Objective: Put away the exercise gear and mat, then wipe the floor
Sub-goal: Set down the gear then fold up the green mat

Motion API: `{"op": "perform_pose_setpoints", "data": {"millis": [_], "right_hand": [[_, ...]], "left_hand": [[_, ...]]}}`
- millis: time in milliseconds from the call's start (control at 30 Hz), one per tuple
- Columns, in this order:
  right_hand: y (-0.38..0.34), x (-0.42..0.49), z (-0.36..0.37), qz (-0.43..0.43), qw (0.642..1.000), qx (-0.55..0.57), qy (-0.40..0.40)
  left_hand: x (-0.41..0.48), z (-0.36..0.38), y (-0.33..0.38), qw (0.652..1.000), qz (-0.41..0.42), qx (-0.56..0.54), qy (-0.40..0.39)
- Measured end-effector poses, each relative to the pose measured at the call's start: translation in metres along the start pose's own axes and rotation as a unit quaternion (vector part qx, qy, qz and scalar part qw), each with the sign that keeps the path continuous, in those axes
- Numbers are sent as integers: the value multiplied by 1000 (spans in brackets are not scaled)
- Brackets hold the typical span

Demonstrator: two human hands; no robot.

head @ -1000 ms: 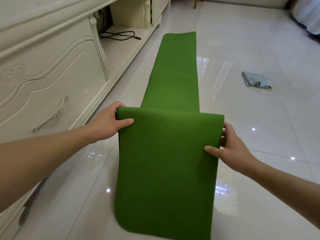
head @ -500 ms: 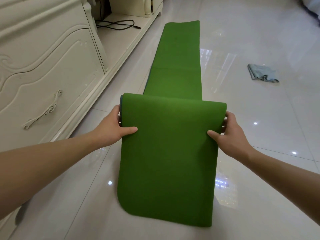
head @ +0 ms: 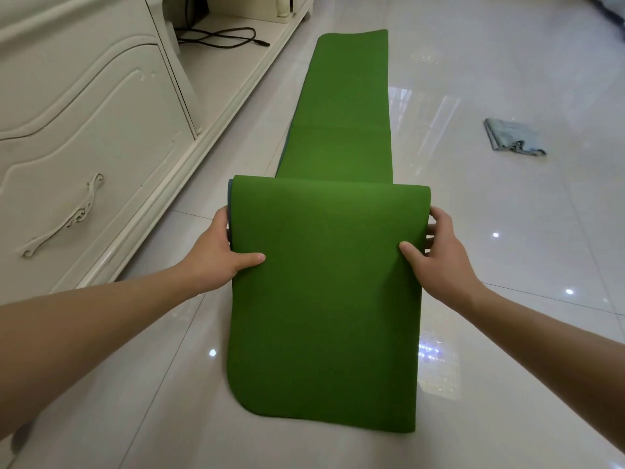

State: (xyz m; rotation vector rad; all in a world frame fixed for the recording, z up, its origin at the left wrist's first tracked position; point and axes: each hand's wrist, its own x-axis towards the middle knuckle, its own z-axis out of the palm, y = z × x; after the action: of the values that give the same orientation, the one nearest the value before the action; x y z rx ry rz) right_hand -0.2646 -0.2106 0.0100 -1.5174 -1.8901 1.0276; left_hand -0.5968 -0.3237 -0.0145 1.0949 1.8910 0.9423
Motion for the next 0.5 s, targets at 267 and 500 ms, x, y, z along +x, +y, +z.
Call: {"op": "perform_pose_setpoints", "data": {"millis": [267, 500], "right_hand": [[6, -23, -4, -27, 997, 8, -69], [-7, -35, -15, -68, 996, -9, -59]], "left_hand": [[-3, 1, 4, 1000, 5, 15, 5], [-15, -6, 16, 1000, 18, 18, 6]]}}
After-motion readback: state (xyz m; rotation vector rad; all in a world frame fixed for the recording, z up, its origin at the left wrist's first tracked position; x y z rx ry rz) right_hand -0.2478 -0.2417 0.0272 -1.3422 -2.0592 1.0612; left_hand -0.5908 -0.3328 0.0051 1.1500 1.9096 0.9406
